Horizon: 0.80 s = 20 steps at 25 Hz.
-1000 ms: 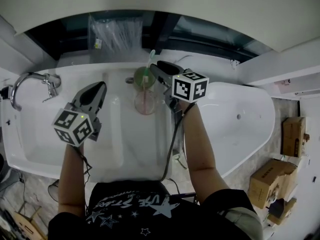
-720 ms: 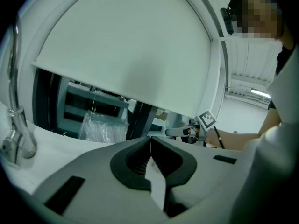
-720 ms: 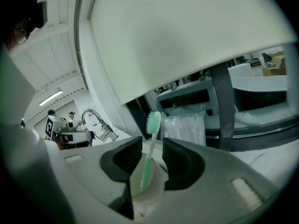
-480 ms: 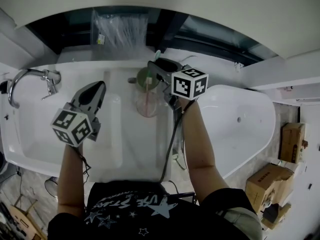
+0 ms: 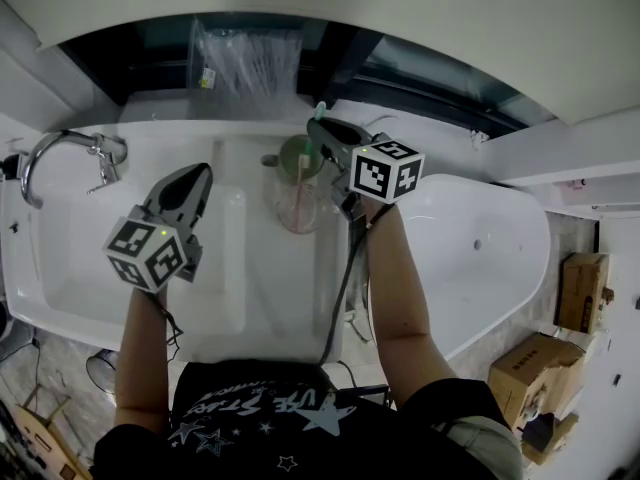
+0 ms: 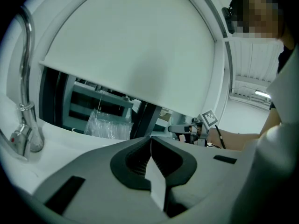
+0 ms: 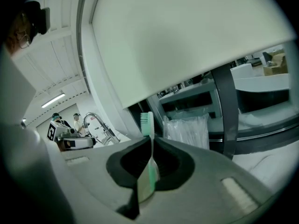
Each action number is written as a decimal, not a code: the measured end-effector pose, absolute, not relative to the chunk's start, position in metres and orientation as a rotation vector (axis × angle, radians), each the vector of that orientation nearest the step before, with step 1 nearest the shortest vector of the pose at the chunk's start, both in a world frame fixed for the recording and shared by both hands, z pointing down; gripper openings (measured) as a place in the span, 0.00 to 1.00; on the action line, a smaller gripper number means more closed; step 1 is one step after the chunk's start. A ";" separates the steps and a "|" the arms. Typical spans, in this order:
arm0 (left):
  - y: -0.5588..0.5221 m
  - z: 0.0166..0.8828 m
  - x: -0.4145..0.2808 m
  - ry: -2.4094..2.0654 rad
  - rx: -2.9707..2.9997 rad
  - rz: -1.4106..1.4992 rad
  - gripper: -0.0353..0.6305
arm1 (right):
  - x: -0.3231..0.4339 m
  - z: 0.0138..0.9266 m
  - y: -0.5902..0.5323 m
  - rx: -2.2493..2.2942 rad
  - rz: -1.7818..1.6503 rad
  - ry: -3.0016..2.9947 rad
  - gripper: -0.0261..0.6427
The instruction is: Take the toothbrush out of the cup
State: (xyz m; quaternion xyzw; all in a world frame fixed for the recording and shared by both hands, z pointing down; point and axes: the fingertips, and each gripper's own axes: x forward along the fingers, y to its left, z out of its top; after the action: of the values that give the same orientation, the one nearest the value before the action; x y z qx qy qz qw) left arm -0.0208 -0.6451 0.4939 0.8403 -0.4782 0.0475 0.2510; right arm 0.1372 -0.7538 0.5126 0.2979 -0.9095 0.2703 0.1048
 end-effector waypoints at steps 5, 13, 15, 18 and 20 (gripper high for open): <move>-0.639 0.487 -0.027 -1.316 2.285 0.105 0.07 | 0.138 0.498 -0.751 0.898 0.742 -2.698 0.06; -0.623 0.463 -0.038 -1.320 2.325 0.075 0.07 | 0.147 0.454 -0.746 0.987 0.531 -2.722 0.06; -0.618 0.457 -0.042 -1.323 2.334 0.063 0.07 | 0.150 0.436 -0.743 1.023 0.484 -2.738 0.06; -0.609 0.443 -0.045 -1.318 2.352 0.038 0.07 | 0.158 0.406 -0.736 1.094 0.419 -2.762 0.06; -0.604 0.433 -0.046 -1.309 2.379 0.030 0.07 | 0.163 0.384 -0.729 1.143 0.356 -2.771 0.06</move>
State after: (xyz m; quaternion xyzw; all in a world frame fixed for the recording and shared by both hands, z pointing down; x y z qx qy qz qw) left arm -0.0462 -0.6036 0.4332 0.8562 -0.4712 0.0110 0.2116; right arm 0.1629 -0.7294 0.3838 0.3779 -0.9162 0.1179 0.0615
